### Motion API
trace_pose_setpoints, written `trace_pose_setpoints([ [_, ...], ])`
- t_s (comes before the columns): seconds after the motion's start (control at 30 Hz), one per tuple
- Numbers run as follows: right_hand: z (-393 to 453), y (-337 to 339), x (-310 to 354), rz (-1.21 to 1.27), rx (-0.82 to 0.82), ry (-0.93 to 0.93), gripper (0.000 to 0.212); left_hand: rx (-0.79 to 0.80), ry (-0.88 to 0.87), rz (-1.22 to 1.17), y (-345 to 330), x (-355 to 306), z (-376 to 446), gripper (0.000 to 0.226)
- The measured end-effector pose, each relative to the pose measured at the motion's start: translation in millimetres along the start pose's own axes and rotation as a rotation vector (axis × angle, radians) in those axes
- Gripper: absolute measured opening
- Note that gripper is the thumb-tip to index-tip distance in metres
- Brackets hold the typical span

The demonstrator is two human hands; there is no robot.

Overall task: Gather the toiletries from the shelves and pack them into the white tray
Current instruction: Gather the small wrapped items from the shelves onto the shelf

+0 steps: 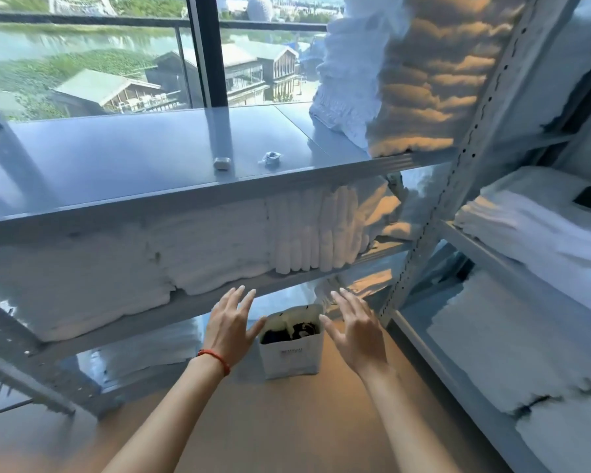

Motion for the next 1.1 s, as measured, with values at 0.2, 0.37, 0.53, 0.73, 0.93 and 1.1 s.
trace_pose_setpoints([
  [0.2,97.4,-28.4,-34.1,0.077,-0.007,0.042,0.052,-0.079,0.012,-0.028,7.1,-0.9,92.7,0.065],
  [0.37,192.2,-40.3,-59.8,0.104,-0.023,0.117,0.054,-0.160,0.050,-0.029,19.7,-8.0,172.4,0.069],
  [0.53,287.1,-46.0,-75.8,0.148,-0.003,0.197,0.049,-0.222,0.114,-0.028,39.5,-10.2,241.0,0.064],
  [0.73,364.8,-65.5,-76.0,0.186,0.005,0.246,0.048,-0.266,0.132,-0.034,60.1,5.1,301.9,0.053],
  [0.93,417.1,-90.3,-74.8,0.174,0.012,0.241,0.046,-0.281,0.153,-0.070,70.1,26.1,354.6,0.048],
  [1.1,452.7,-109.8,-63.4,0.160,0.095,0.253,0.048,-0.223,0.181,-0.071,71.4,45.1,387.3,0.053],
])
Point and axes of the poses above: each hand's wrist, its own z-axis towards the middle knuckle, its own y-axis out of the back of the hand, x = y × z, the point moved 3 cm from there along z, towards the middle knuckle, and after that the axes turned 12 degrees about y, right-handed, at the moved point
